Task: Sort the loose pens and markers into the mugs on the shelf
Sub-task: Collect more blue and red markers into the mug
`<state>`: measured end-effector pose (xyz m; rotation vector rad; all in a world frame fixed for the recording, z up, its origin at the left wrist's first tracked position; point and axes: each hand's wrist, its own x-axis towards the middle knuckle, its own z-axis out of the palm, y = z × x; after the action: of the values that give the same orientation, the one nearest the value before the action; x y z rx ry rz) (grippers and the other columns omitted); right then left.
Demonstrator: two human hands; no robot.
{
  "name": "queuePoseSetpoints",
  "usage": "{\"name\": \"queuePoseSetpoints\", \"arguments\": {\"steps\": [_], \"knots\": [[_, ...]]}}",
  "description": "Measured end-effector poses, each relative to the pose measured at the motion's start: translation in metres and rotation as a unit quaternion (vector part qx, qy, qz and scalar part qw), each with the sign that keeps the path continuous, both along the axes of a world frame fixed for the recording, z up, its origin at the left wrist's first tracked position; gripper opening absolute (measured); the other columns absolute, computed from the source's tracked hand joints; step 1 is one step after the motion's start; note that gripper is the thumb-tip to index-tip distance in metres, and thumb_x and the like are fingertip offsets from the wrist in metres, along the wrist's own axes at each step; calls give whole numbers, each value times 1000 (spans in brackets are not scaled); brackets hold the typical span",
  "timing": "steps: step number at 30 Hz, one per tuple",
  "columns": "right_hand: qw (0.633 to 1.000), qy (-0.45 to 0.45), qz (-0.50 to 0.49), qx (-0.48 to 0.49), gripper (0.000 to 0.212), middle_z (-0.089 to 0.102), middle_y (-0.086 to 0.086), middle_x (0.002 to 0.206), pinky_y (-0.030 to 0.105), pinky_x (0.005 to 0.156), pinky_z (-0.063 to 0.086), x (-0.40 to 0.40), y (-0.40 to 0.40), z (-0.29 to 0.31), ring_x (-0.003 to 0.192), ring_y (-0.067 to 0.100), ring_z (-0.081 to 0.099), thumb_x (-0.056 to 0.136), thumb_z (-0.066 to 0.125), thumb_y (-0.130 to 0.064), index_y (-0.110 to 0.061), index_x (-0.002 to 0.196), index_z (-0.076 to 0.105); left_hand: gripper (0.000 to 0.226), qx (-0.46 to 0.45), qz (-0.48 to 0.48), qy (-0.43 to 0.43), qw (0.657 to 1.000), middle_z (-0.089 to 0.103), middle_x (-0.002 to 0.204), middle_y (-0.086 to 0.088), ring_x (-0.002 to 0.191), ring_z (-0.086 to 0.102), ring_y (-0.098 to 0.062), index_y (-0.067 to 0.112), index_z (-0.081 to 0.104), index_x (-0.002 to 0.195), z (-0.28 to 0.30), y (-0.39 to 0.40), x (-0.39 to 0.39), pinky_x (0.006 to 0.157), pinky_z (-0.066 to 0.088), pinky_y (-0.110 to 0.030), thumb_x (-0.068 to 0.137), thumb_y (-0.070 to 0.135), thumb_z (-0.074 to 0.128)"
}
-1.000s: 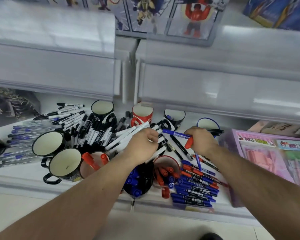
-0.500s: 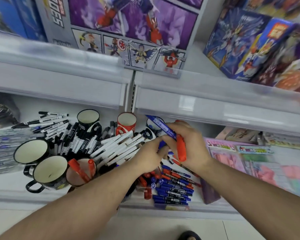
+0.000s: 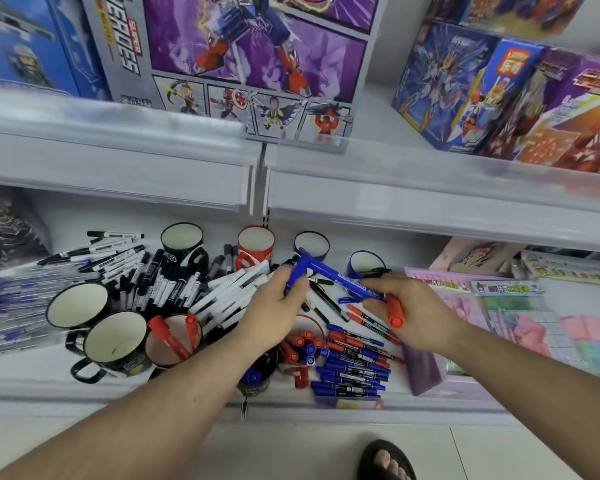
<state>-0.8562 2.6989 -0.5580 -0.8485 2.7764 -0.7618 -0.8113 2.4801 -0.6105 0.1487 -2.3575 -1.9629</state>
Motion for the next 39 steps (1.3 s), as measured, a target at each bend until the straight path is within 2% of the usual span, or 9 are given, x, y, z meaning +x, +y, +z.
{"name": "queuePoseSetpoints", "arguments": {"steps": [4,8,11,16,21,24,29,36,39], "knots": [[992,-39,-86,-89,21,66,3,96,27,74,54,5,-1,-5,79,11,65,96,60,-18,-17,116,68,30,115,144,-14,983,38,54,10,48,31,-10,24,48,67,5,0,-5,51,29,-27,95,26,57],[963,-161,-107,-186,13,60,6,84,44,77,59,23,-18,-16,74,14,69,97,56,-9,-19,99,65,20,264,42,-62,962,64,84,1,69,49,-11,24,71,94,10,26,-2,60,39,-25,81,38,70],[962,-182,-72,-189,18,55,-7,72,30,76,57,28,-26,-23,68,6,61,98,56,-10,-24,90,64,14,296,-10,-49,954,70,83,0,71,53,-11,22,74,87,9,39,-1,58,39,-23,76,29,68],[991,-102,-66,-60,30,57,-5,62,25,59,43,22,-22,-11,56,7,52,100,46,-43,-28,77,58,15,257,-44,-27,965,74,87,3,66,58,-3,17,72,94,9,36,-4,60,41,-20,81,20,65],[996,-75,-47,18,82,61,12,66,40,65,50,6,-6,-3,61,24,59,72,32,-82,-7,84,63,22,184,-99,-19,978,75,88,7,88,69,-6,18,70,95,9,36,-2,74,51,-16,90,0,58],[997,-59,-17,41,80,57,6,62,33,61,48,5,-3,-5,57,18,56,70,40,-78,-5,88,66,22,153,-112,-27,981,74,93,-2,92,67,-18,19,71,94,7,37,0,83,55,-34,90,0,61],[997,-59,20,41,74,64,9,69,45,66,53,7,-3,-12,63,25,62,70,47,-79,-9,87,62,14,162,-127,-41,978,73,103,-17,100,68,-36,9,72,101,1,43,1,95,51,-51,88,6,67],[997,39,12,63,34,56,2,68,36,62,46,8,0,-17,59,22,52,88,67,-46,-18,77,50,22,141,-143,-32,979,74,103,-11,104,68,-29,13,71,106,6,47,2,99,49,-51,90,1,62],[996,79,-2,46,29,52,-1,74,29,63,38,9,-1,-21,64,18,49,88,67,-42,-15,85,60,23,123,-145,-26,981,74,105,-12,104,68,-29,9,69,110,7,48,2,99,49,-51,90,0,61]]}}
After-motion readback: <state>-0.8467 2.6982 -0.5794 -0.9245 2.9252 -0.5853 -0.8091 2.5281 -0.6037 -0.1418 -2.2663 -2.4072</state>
